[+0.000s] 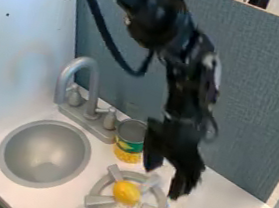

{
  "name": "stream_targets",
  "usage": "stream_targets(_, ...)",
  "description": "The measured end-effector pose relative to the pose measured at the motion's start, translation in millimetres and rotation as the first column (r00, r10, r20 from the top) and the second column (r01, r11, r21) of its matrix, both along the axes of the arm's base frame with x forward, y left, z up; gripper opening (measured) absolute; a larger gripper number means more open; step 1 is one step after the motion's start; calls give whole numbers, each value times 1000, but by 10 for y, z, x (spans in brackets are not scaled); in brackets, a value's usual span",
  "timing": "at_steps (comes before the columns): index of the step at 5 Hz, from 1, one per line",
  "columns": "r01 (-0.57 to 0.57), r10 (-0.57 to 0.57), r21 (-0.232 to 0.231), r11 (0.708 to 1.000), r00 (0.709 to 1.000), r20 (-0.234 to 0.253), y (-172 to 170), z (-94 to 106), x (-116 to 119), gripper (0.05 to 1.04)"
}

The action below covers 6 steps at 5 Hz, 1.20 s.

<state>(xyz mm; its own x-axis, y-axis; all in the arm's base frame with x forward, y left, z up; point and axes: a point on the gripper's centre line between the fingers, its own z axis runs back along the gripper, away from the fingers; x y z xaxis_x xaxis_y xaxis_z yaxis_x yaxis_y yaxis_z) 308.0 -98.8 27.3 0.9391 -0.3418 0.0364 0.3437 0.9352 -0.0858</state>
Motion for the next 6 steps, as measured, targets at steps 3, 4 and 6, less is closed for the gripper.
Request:
stream_targets(3, -229, 228, 140, 963, 973, 24, 829, -69, 518, 1001)
stream_targets(4, -313, 317, 153, 937, 948, -3, 1114, -222, 650, 1001)
stream_targets(6, -319, 328, 158, 934, 944, -35, 1120, -523, 900, 1001)
